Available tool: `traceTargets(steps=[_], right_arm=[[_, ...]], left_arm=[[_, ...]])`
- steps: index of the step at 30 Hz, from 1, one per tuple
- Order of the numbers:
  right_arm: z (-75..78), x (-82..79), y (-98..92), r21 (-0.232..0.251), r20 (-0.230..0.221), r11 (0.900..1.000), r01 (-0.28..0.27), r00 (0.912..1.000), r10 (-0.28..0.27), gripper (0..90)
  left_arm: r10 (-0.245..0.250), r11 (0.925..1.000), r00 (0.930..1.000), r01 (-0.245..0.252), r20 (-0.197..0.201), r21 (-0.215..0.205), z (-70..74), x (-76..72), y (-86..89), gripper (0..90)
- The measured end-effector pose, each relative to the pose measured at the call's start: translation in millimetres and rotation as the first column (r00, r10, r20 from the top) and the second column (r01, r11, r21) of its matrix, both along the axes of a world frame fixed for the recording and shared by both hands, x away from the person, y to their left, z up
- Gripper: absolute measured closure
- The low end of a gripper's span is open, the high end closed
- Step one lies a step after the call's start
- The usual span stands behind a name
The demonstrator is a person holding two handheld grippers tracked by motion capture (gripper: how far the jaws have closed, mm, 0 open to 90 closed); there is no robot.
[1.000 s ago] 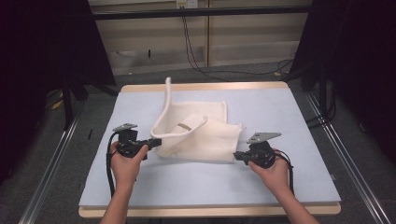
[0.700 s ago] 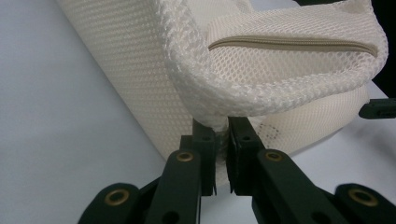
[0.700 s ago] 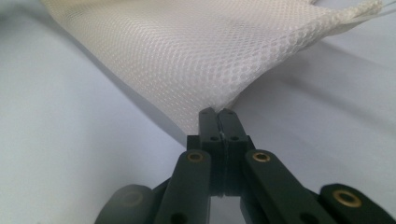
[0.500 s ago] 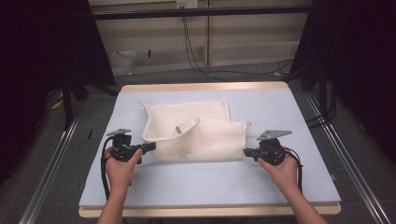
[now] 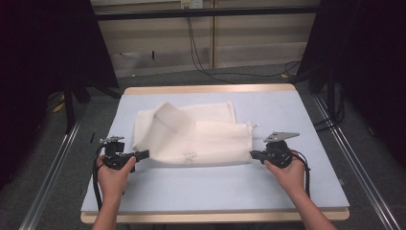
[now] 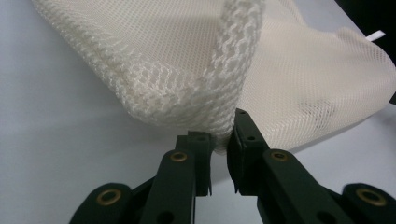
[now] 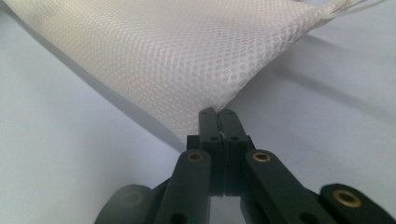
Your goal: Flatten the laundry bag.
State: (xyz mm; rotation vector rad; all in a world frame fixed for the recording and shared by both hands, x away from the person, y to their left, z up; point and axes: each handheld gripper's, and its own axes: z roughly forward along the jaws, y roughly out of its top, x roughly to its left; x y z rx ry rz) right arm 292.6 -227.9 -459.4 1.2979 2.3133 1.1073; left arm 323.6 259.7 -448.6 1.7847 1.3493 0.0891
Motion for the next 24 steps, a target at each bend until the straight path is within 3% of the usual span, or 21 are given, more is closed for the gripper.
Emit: traceTargets(steps=[3,5,8,12,16,18,22,23,24], right_arm=[[0.2,0.6,-3.0,-0.008,0.001,1.0,0.012,0.9999,-0.012,90.0],[0.7,0.8,-8.6,-0.042,0.016,0.999,0.027,0.9995,-0.027,90.0],[-0.8,-0.3,-22.6,-0.017,0.002,0.998,0.057,0.9984,-0.057,90.0],[0.0,-0.3,-27.4,0.017,0.004,0.998,0.063,0.998,-0.063,90.0],[2.9,3.2,-17.1,0.044,0.007,0.998,0.041,0.9991,-0.041,75.9],[3.9,3.1,-15.1,0.051,0.007,0.998,0.035,0.9993,-0.036,74.9],[6.7,5.8,-12.3,0.049,-0.004,0.997,0.052,0.9987,-0.052,66.3],[5.8,9.7,-15.2,0.05,-0.013,0.996,0.074,0.9972,-0.074,59.6],[5.8,9.7,-15.2,0.05,-0.013,0.996,0.074,0.9972,-0.074,59.6]], left_arm=[[-0.001,0.9995,0.9999,0.002,-0.013,0.031,-5.4,2.9,-4.4,82.1],[0.001,0.9989,0.9999,-0.001,-0.01,0.047,-7.8,6.4,-6.3,82.5],[0.006,0.9988,1.0,-0.005,-0.006,0.049,-11.6,11.9,-9.1,82.9],[0.007,0.9983,0.9999,-0.007,-0.009,0.058,-13.4,14.9,-11.0,83.1],[0.015,0.9988,0.9999,-0.015,-0.008,0.046,-15.3,19.4,-12.1,83.4],[0.015,0.9987,0.9999,-0.015,-0.004,0.049,-16.3,22.5,-15.2,83.5],[0.003,0.9999,1.0,-0.003,-0.004,0.015,-19.6,30.6,-23.3,83.6],[0.003,0.9999,1.0,-0.003,-0.006,0.011,-21.0,32.5,-27.2,83.7],[-0.005,0.9998,1.0,0.005,-0.007,0.018,-22.4,34.4,-29.7,83.7]])
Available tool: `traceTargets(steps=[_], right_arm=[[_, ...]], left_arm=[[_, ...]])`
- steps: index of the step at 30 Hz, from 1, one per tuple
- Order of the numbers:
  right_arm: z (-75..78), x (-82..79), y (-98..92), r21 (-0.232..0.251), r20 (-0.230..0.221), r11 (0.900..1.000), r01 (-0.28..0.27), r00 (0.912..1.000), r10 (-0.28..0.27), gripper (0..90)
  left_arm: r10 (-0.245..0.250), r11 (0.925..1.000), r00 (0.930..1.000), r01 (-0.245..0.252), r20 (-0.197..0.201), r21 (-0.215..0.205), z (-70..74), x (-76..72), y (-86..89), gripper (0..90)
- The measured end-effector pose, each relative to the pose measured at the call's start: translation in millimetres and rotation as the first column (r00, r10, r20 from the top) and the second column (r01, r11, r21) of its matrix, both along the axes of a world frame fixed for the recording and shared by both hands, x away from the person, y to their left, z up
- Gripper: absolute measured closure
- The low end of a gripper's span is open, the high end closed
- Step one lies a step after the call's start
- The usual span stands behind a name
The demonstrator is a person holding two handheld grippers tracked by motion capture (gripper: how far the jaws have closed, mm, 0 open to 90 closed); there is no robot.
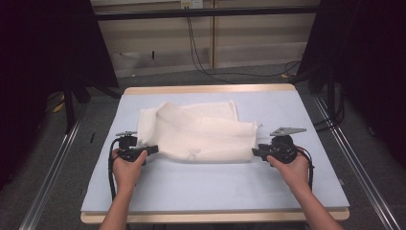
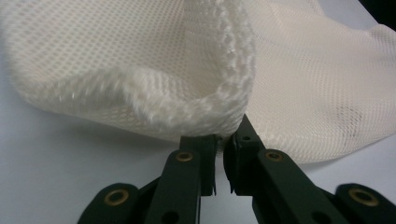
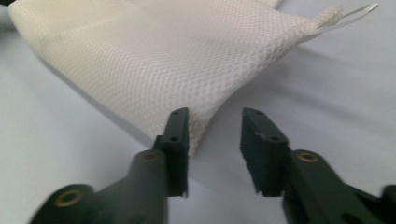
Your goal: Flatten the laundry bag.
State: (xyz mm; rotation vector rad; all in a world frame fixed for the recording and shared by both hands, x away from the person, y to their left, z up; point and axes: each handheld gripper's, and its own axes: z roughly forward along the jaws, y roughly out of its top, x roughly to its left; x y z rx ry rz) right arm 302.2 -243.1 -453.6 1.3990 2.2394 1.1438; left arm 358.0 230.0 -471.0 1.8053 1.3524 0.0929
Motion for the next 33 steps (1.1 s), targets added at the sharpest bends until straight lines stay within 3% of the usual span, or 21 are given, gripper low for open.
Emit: traceTargets(steps=[5,9,10,13,15,18,21,24,26,30,32,33], right_arm=[[-3.1,13.5,-11.5,0.064,-0.04,0.997,0.044,0.9983,-0.042,53.5],[-2.1,24.4,-7.5,0.114,-0.03,0.993,0.036,0.999,-0.033,53.3],[-2.0,26.8,-3.9,0.131,-0.03,0.991,0.022,0.9994,-0.018,59.6],[-2.9,28.1,4.8,0.108,-0.009,0.994,-0.006,0.9999,0.007,77.4],[-1.8,25.0,8.4,0.108,0.004,0.994,-0.028,0.9996,0.028,82.2],[-1.8,20.7,7.7,0.11,-0.011,0.993,-0.041,0.9991,0.042,82.6],[-2.6,18.6,7.5,0.118,-0.021,0.992,-0.044,0.9987,0.047,78.7],[-5.2,19.4,8.8,0.094,-0.024,0.995,-0.036,0.999,0.038,58.7],[-6.8,20.0,8.5,0.101,-0.056,0.995,-0.017,0.9981,0.023,46.0],[-8.8,17.5,12.0,0.096,-0.064,0.995,-0.031,0.9972,0.038,45.0],[-9.8,17.8,14.8,0.114,-0.066,0.992,-0.058,0.9957,0.065,45.9],[-10.6,18.1,17.5,0.107,-0.062,0.992,-0.071,0.995,0.078,46.0]], left_arm=[[-0.003,1.0,1.0,0.003,-0.01,0.004,0.6,2.4,-0.5,83.7],[-0.013,0.9999,0.9997,0.013,-0.021,0.008,4.4,-2.6,6.1,83.7],[-0.013,0.9999,0.9997,0.013,-0.022,0.003,5.0,-3.7,7.1,83.7],[-0.018,0.9998,0.9994,0.018,-0.028,-0.002,7.6,-8.6,12.9,83.4],[-0.013,0.9999,0.9995,0.013,-0.029,-0.004,9.7,-12.7,15.4,82.8],[-0.007,1.0,0.9997,0.007,-0.023,-0.006,15.1,-18.2,19.6,81.0],[-0.005,1.0,0.9999,0.005,-0.016,0.0,20.7,-22.1,22.8,79.0],[-0.014,0.9997,0.999,0.015,-0.042,0.018,23.6,-25.3,23.9,81.9],[-0.002,0.9998,0.9984,0.003,-0.056,0.018,21.8,-26.5,26.0,82.0],[-0.001,0.9997,0.9974,0.002,-0.073,0.023,18.2,-29.1,31.7,81.1],[0.036,0.9987,0.9976,-0.034,-0.059,0.037,20.2,-30.0,32.8,69.6],[0.022,0.9986,0.9982,-0.02,-0.056,0.049,21.9,-30.0,34.8,64.3]])
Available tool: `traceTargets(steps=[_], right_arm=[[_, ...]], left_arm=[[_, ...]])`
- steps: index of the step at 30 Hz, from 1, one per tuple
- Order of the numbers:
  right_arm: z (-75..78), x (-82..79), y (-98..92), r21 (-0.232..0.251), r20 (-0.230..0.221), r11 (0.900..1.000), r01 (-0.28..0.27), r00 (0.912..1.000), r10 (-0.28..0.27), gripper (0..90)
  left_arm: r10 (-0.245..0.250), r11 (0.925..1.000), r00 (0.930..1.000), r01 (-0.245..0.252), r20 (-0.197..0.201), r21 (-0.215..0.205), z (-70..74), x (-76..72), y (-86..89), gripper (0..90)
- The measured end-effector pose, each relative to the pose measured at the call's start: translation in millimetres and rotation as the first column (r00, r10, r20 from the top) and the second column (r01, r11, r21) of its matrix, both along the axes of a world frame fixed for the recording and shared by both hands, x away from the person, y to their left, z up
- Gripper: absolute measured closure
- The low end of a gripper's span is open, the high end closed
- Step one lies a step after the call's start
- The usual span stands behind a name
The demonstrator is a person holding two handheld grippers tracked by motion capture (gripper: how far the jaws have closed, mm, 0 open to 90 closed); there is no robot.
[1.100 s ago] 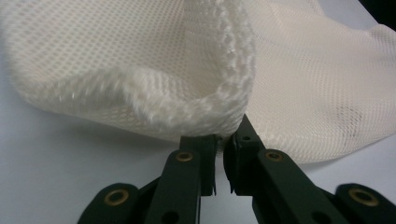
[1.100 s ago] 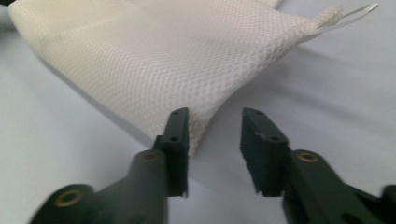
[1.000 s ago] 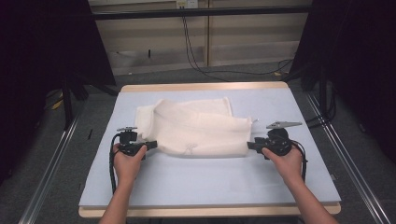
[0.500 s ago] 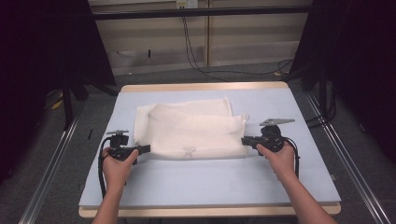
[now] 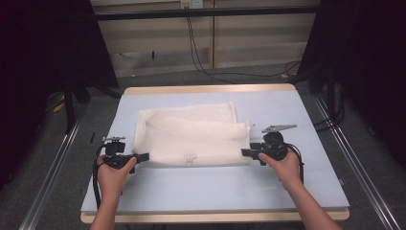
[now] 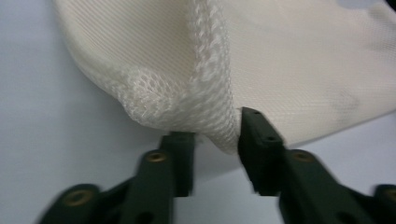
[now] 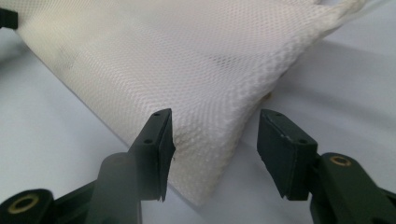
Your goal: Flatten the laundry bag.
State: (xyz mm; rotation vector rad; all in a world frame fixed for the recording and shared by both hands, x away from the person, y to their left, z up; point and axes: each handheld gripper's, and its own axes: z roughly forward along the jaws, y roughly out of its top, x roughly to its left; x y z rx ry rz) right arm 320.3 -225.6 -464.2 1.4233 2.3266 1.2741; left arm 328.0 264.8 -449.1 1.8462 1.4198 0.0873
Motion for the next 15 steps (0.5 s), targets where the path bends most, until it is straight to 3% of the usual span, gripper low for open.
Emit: traceTargets(steps=[2,5,7,10,12,15], right_arm=[[-1.7,0.7,4.8,-0.007,-0.007,1.0,-0.008,0.9999,0.008,45.9],[-3.9,2.3,10.5,-0.015,-0.022,1.0,-0.009,0.9997,0.008,45.0],[-5.3,3.7,13.4,-0.021,-0.029,1.0,-0.016,0.9995,0.016,45.8],[-7.2,6.4,15.1,-0.031,-0.042,0.999,-0.021,0.9989,0.019,46.5],[-7.5,7.9,16.1,-0.034,-0.041,0.999,-0.022,0.999,0.02,48.7],[-7.7,9.2,18.9,-0.046,-0.046,0.999,-0.027,0.9986,0.025,49.6]], left_arm=[[0.005,0.9998,1.0,-0.004,0.004,-0.017,3.8,1.0,0.6,63.0],[0.028,0.9996,0.9995,-0.028,0.013,-0.003,11.6,4.7,2.8,49.7],[0.044,0.9988,0.9988,-0.044,0.02,0.02,15.9,4.6,5.2,45.9],[0.074,0.9959,0.9964,-0.076,0.043,0.049,16.5,3.5,11.3,34.3],[0.087,0.9949,0.9942,-0.09,0.064,0.047,16.9,2.5,16.4,28.9],[0.086,0.9954,0.994,-0.088,0.068,0.036,14.2,4.7,19.7,27.1]])
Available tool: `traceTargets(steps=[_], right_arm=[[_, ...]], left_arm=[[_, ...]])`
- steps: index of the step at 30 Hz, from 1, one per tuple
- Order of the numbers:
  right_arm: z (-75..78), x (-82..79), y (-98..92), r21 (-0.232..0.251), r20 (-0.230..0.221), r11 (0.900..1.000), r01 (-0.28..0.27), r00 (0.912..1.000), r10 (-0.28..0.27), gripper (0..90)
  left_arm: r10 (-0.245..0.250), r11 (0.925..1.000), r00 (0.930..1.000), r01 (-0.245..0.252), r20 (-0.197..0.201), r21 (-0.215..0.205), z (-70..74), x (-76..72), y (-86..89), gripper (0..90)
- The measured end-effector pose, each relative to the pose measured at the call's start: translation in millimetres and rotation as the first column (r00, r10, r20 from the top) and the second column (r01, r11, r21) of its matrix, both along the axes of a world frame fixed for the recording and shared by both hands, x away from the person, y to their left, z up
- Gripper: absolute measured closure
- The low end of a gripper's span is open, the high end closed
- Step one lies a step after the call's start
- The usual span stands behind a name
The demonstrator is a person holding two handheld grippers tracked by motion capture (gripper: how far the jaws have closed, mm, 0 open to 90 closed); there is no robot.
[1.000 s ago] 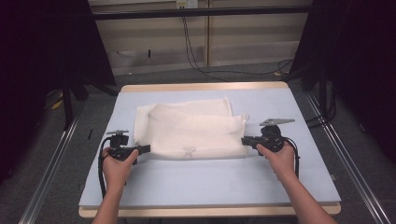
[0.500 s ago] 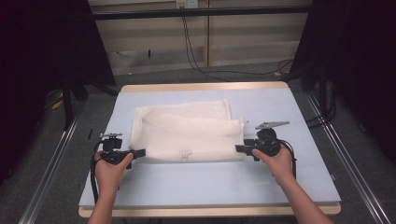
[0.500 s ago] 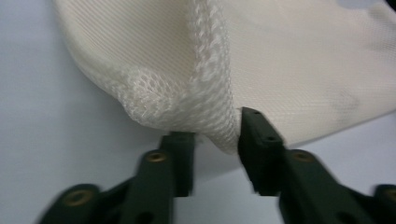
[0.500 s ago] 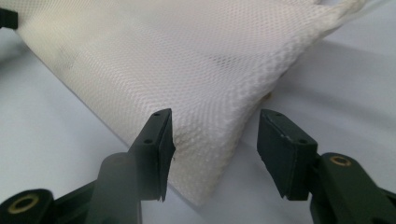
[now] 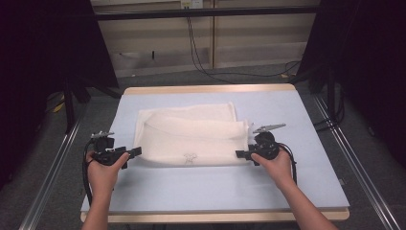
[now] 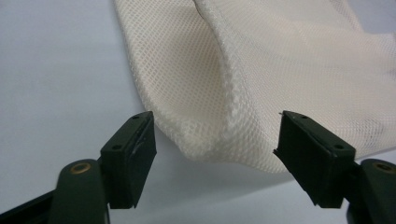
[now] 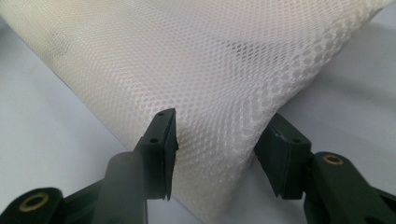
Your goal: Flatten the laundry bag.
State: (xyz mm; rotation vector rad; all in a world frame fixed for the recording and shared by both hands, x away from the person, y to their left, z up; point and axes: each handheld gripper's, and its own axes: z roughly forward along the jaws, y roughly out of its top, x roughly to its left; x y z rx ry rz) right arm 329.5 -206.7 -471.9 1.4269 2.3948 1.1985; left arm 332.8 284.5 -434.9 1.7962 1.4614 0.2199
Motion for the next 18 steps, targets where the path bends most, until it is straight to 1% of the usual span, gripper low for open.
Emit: traceTargets(steps=[1,2,3,4,5,6,7,8,9,10,11,12,13,15,16,17,18], right_arm=[[-0.1,0.7,1.5,-0.004,-0.008,1.0,0.002,1.0,-0.002,50.6],[-0.3,1.7,2.1,-0.006,-0.007,1.0,0.0,1.0,0.0,50.8],[-0.3,2.7,2.8,-0.005,-0.008,1.0,0.007,0.9999,-0.007,52.2],[-0.2,3.2,3.6,-0.005,-0.008,1.0,0.013,0.9999,-0.013,54.7],[-0.3,4.0,4.4,-0.014,-0.014,1.0,0.014,0.9998,-0.014,55.3],[-0.8,4.8,4.9,-0.019,-0.015,1.0,0.013,0.9998,-0.013,57.5],[-1.4,5.9,6.0,-0.023,-0.025,1.0,0.013,0.9996,-0.014,58.9],[-2.1,6.9,6.5,-0.027,-0.027,0.999,0.016,0.9995,-0.017,63.5],[-1.9,7.4,7.2,-0.034,-0.027,0.999,0.018,0.9995,-0.019,73.0],[-1.9,8.2,7.3,-0.033,-0.021,0.999,0.014,0.9997,-0.014,79.1],[-1.5,9.3,6.9,-0.028,-0.023,0.999,0.016,0.9996,-0.016,84.0],[-1.4,10.3,6.5,-0.012,-0.026,1.0,0.016,0.9995,-0.016,85.0],[-0.9,11.0,5.9,-0.017,-0.02,1.0,0.02,0.9996,-0.021,85.9],[-0.8,11.8,3.2,-0.025,-0.008,0.999,0.025,0.9996,-0.026,86.3],[-0.6,11.8,1.2,-0.02,-0.002,0.999,0.037,0.9993,-0.037,86.5],[0.2,11.8,-2.4,-0.026,0.015,0.998,0.05,0.9987,-0.05,86.6],[0.9,12.2,-6.1,-0.03,0.022,0.998,0.057,0.9981,-0.057,86.6]], left_arm=[[0.009,1.0,0.9998,-0.009,-0.017,0.002,-2.1,2.1,-0.5,25.6],[0.013,0.9999,0.9995,-0.013,-0.029,-0.009,-4.6,4.9,-0.9,26.2],[-0.013,0.9998,0.999,0.012,-0.043,-0.015,-7.2,7.1,0.0,28.7],[-0.034,0.9992,0.9974,0.032,-0.064,-0.026,-10.8,9.4,-0.3,37.1],[-0.009,0.9996,0.9971,0.007,-0.075,-0.027,-13.9,11.0,-3.9,39.9],[-0.032,0.9993,0.9939,0.034,-0.105,0.015,-18.5,13.3,-5.0,39.5],[-0.036,0.9989,0.9901,0.039,-0.136,0.024,-20.9,14.5,-5.7,44.8],[-0.033,0.9985,0.9874,0.039,-0.155,0.038,-24.8,16.0,-6.6,48.3],[-0.039,0.998,0.9873,0.046,-0.154,0.043,-26.7,16.2,-7.9,51.5],[-0.055,0.9966,0.989,0.063,-0.137,0.053,-29.5,16.4,-10.3,56.7],[-0.057,0.9966,0.9895,0.065,-0.133,0.051,-30.1,15.9,-11.9,62.6],[-0.055,0.9973,0.9913,0.061,-0.119,0.04,-30.3,15.9,-12.9,67.6],[-0.061,0.9973,0.9907,0.065,-0.122,0.034,-30.3,16.7,-13.7,76.0],[-0.054,0.9976,0.991,0.059,-0.123,0.036,-31.4,18.5,-18.8,79.2],[-0.066,0.9966,0.9907,0.072,-0.119,0.04,-31.6,20.7,-23.0,80.0],[-0.059,0.9975,0.9925,0.063,-0.107,0.033,-32.5,22.7,-27.8,80.6],[-0.073,0.9962,0.9919,0.077,-0.105,0.041,-32.6,25.3,-31.5,80.8]])
